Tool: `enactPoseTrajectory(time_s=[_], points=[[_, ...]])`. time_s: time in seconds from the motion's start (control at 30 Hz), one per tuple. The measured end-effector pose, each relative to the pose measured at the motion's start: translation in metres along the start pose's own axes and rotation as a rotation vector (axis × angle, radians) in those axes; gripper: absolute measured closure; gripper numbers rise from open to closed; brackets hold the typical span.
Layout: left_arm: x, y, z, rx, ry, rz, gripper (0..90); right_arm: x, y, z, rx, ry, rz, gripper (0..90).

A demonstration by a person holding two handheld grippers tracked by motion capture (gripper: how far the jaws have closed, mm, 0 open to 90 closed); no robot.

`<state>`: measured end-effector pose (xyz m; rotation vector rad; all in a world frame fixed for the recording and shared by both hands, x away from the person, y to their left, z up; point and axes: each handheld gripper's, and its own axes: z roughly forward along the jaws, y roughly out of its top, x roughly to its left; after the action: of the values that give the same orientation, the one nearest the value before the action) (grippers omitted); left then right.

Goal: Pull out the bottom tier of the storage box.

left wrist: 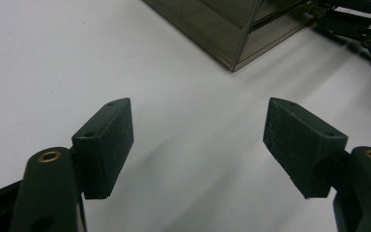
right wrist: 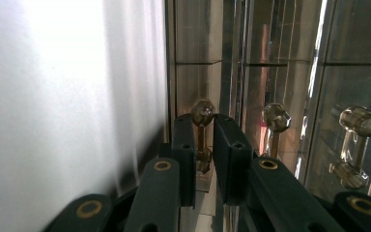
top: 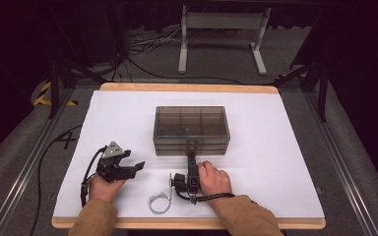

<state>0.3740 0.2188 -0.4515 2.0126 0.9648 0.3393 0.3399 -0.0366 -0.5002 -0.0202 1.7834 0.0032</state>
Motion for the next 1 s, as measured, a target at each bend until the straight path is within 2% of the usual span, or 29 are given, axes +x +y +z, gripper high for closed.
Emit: enactPoseTrajectory(time_s=[0.4,1.0], points=[[0.001,0.000,-0.001,0.002,-0.005,-0.002,27.0,0.000,0.000,-0.004,0.002,0.003,-0.007,80.7],[0.001,0.000,-0.001,0.002,-0.004,-0.005,27.0,0.004,-0.002,-0.020,-0.011,0.006,-0.009,80.7]])
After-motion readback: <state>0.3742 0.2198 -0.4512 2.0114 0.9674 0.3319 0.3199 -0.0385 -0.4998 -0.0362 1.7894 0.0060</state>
